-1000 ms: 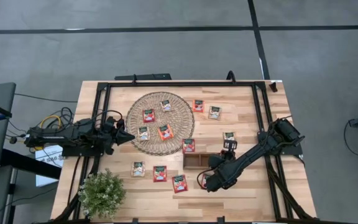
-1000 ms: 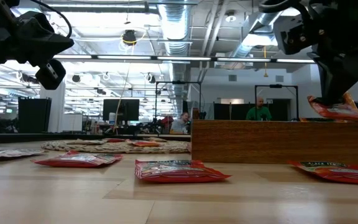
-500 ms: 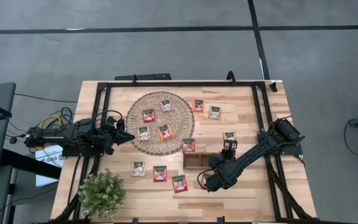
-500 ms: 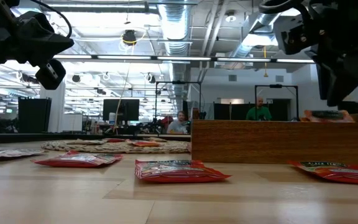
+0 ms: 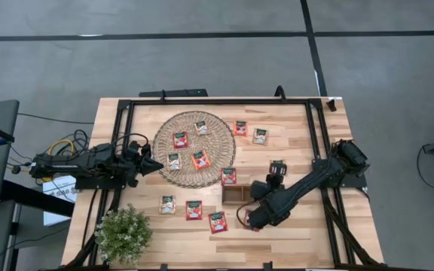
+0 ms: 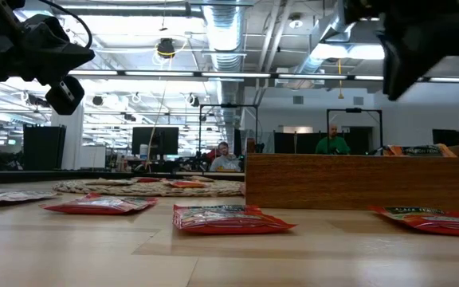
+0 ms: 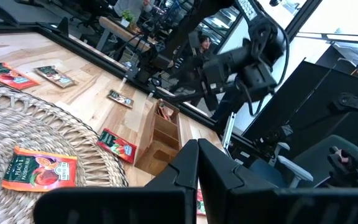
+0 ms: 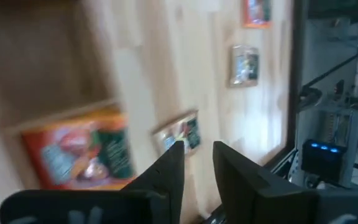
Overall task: Pick & Place Tea
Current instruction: Put the orange tea bag into the right section of the wooden organizer
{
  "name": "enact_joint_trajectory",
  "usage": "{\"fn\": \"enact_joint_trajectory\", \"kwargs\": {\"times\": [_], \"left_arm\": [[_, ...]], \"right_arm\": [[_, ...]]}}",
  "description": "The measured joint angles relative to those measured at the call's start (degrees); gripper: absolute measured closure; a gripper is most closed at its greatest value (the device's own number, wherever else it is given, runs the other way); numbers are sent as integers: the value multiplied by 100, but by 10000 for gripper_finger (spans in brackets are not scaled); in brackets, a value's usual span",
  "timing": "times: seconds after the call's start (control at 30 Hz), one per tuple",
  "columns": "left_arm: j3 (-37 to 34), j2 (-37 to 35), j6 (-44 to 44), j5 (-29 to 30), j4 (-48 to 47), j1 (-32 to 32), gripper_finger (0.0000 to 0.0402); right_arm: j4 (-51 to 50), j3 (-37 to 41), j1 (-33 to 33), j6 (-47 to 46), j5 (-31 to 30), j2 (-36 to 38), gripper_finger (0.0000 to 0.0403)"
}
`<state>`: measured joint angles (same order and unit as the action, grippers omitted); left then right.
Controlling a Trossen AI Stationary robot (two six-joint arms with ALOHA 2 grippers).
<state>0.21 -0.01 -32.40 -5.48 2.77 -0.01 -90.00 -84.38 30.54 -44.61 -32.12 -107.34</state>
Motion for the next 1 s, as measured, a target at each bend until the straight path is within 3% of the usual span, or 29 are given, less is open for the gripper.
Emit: {"fn": "enact_joint_trajectory", "kwargs": {"times": [0.27, 0.43, 0.57, 0.77, 1.0], "left_arm": [[0, 0, -22, -9, 17, -1, 402], [0, 0, -20, -9, 19, -2, 402], [0, 0, -16, -7, 22, -1, 402], [0, 0, -2, -6, 26, 0, 402], [0, 0, -22, -4, 36, 0, 402]], "right_arm": [[12, 0, -1072, 487, -650, 537, 394], [322, 0, -1881, 1552, -848, 831, 392], [1261, 0, -2544, 3008, -769, 1012, 392], [3237, 0, -3631, 5880, 827, 1088, 387], [3609, 0, -4955, 7632, 1854, 832, 328]]}}
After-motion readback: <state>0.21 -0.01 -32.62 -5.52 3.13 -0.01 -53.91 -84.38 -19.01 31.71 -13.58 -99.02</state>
